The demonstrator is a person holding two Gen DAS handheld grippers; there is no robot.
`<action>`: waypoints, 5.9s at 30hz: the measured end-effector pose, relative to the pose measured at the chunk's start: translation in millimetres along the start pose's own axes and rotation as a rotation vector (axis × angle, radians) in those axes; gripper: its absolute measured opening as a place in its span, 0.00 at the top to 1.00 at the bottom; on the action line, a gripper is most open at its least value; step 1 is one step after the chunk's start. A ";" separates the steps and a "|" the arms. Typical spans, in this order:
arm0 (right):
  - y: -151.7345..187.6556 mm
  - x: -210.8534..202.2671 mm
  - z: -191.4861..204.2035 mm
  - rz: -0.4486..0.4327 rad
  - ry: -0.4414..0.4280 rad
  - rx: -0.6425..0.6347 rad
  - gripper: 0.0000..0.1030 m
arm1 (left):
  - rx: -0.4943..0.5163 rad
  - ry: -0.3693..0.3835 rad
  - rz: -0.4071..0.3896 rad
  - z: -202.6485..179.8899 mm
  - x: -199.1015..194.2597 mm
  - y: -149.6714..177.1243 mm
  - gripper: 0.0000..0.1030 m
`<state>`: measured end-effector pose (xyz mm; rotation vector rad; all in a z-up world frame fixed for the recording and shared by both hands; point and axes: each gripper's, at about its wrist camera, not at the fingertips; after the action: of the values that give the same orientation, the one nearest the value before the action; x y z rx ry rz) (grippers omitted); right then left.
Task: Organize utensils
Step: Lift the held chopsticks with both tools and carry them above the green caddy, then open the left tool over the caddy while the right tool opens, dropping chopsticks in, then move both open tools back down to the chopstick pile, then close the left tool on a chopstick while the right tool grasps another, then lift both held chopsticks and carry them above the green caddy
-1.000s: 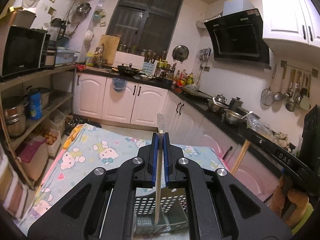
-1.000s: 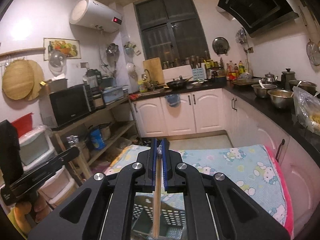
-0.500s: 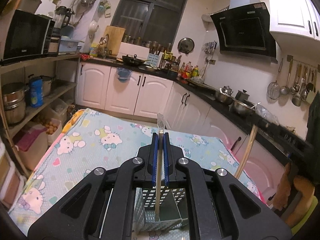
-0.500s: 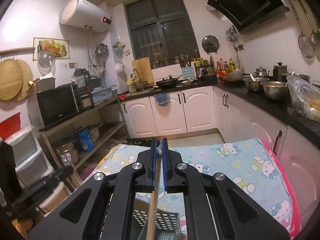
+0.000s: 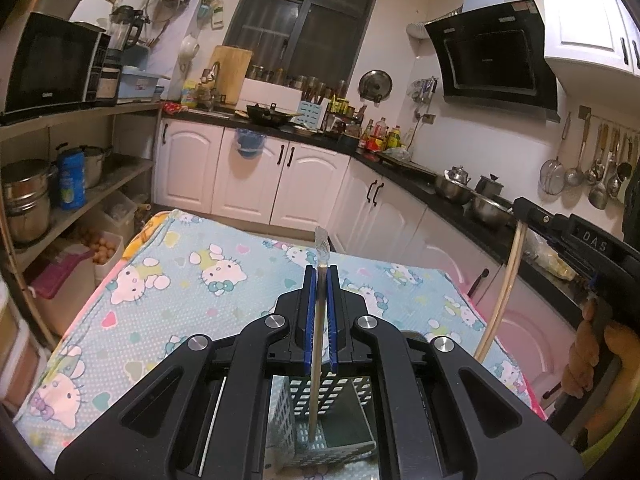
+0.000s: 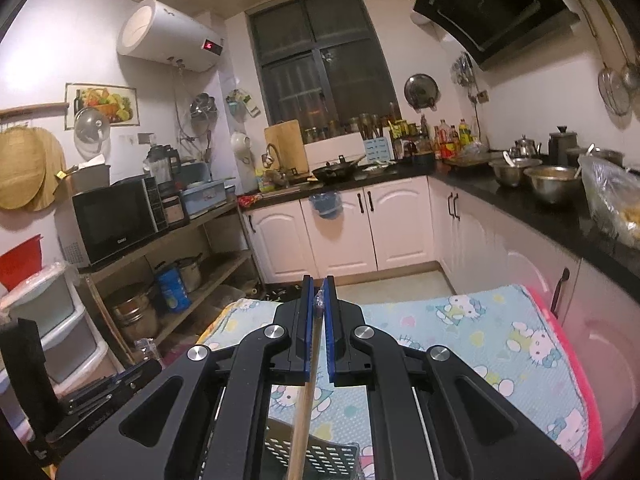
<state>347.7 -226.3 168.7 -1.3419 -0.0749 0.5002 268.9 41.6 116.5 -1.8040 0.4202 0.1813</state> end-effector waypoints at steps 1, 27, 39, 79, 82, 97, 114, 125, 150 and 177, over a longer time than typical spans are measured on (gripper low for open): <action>-1.4 0.5 -1.5 0.000 -0.003 0.009 0.95 | -0.002 -0.002 0.002 1.4 1.6 -0.2 0.99; 44.9 15.8 -24.8 0.142 0.001 0.049 0.94 | -0.015 -0.038 0.051 12.6 9.9 17.0 0.82; 70.1 -7.9 -19.1 0.242 -0.002 0.052 0.75 | -0.018 -0.046 0.116 12.7 -4.7 28.9 0.57; 158.9 -109.2 -1.6 0.416 -0.014 -0.038 0.49 | -0.029 -0.051 0.292 14.5 -68.7 107.6 0.18; 166.9 -111.3 -1.3 0.435 -0.014 -0.037 0.49 | -0.029 -0.056 0.311 16.8 -69.5 114.8 0.18; 202.1 -118.6 1.5 0.530 -0.012 -0.041 0.49 | -0.059 -0.058 0.389 24.1 -74.4 148.5 0.19; 234.1 -85.2 -5.8 0.676 0.001 0.050 0.49 | -0.150 -0.011 0.533 42.8 -44.4 174.7 0.56; 237.4 -63.3 -18.4 0.738 0.052 0.111 0.50 | -0.230 -0.007 0.598 60.4 -4.4 168.9 0.70; 224.1 -3.3 -53.7 0.770 0.161 0.208 0.87 | -0.254 0.008 0.560 75.7 -2.4 148.3 0.98; 145.3 -82.9 -3.7 0.465 -0.113 0.106 0.95 | -0.140 0.107 0.363 22.5 -54.9 72.9 0.98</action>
<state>230.9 -241.7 49.9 -1.2259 0.1739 0.9593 193.0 57.4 63.2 -1.8667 0.8292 0.3749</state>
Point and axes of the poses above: each gripper's, at about its wrist camera, not at the fingertips, and x roughly the way its jaws point, z to its left, y to its underside, and after that the axes turned 1 degree about -z, right-handed
